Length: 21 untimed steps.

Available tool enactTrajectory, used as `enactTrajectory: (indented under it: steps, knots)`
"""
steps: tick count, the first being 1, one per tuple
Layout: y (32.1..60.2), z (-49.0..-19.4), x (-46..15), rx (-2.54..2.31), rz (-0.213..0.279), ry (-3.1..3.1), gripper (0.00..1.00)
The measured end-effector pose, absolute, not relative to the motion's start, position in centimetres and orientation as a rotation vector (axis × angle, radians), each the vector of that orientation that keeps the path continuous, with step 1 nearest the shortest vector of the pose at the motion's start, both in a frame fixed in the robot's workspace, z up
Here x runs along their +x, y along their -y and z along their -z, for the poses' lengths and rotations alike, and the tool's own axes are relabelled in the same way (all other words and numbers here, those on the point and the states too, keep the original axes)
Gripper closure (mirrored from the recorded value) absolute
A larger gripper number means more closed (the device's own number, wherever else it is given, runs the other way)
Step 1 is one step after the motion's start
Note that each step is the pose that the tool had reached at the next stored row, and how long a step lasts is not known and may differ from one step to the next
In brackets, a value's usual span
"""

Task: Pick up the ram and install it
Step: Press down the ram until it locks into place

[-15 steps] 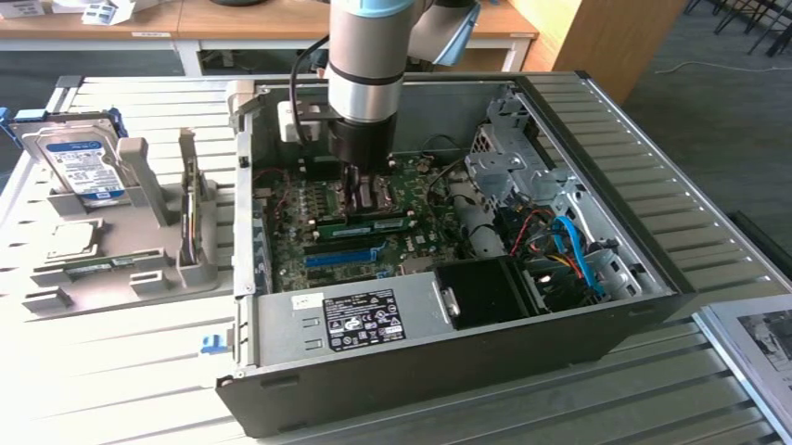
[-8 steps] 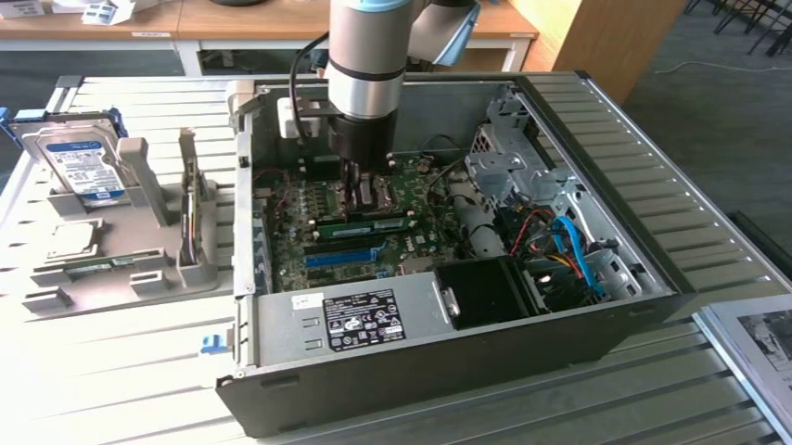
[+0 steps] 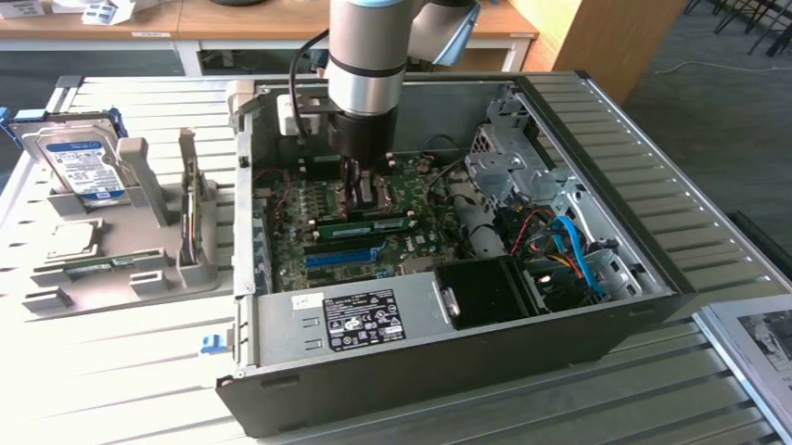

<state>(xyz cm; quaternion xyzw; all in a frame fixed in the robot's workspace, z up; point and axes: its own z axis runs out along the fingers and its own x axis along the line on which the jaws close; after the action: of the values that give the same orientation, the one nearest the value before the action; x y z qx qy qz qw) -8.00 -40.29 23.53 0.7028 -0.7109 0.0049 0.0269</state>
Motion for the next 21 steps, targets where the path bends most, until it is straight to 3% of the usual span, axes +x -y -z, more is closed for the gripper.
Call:
enactTrajectory:
  steps: [21]
  knots:
    - [40.3, -24.7, -8.0, 2.171, -0.015, 2.196, 0.9]
